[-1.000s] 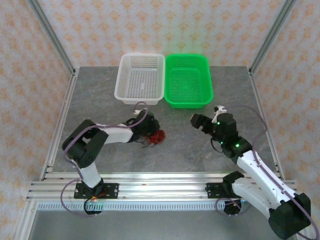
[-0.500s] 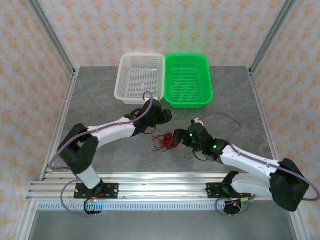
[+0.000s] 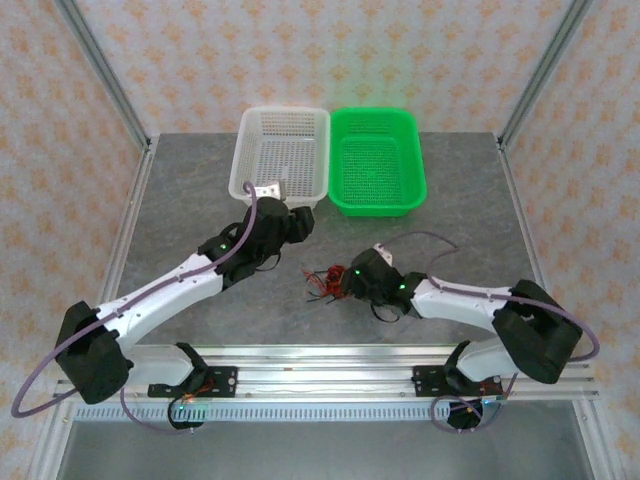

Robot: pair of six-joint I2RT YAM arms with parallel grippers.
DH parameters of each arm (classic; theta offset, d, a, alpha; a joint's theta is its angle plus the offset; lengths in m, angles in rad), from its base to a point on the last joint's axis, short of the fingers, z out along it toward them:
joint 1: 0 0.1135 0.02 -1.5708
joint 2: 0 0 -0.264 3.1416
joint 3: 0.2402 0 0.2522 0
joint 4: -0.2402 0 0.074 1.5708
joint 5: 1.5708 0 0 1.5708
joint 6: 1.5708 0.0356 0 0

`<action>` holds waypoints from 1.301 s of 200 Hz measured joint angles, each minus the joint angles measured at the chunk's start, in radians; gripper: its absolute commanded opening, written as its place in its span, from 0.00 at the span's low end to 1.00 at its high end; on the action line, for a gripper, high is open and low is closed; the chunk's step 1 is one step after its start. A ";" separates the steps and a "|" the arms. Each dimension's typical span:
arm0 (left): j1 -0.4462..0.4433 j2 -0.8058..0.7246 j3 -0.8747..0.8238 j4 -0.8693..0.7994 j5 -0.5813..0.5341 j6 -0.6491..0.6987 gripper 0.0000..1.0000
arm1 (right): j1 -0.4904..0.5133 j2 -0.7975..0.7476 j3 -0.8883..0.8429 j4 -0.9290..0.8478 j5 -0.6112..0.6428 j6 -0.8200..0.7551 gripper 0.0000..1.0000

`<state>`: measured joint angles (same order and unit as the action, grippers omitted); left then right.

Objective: Untangle the cables

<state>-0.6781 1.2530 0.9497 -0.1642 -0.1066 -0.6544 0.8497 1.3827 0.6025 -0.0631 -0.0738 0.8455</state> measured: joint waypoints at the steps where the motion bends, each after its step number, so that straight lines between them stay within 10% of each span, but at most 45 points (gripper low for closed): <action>1: 0.000 -0.001 -0.001 0.000 0.000 0.001 0.59 | 0.001 0.002 0.002 0.000 0.000 0.000 0.52; 117: 0.000 -0.071 -0.042 -0.074 0.021 0.040 0.60 | 0.034 0.094 0.024 0.059 -0.005 0.007 0.42; 186: 0.000 -0.102 -0.055 -0.103 0.080 0.053 0.61 | 0.033 0.129 -0.037 0.232 -0.027 -0.093 0.00; 260: -0.057 -0.148 -0.111 -0.116 0.145 0.085 0.61 | 0.033 -0.249 -0.108 0.214 0.007 -0.518 0.00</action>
<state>-0.7349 1.1049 0.8383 -0.2806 0.0383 -0.5690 0.8829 1.1336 0.4950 0.1505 -0.0666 0.3275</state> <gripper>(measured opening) 0.608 0.052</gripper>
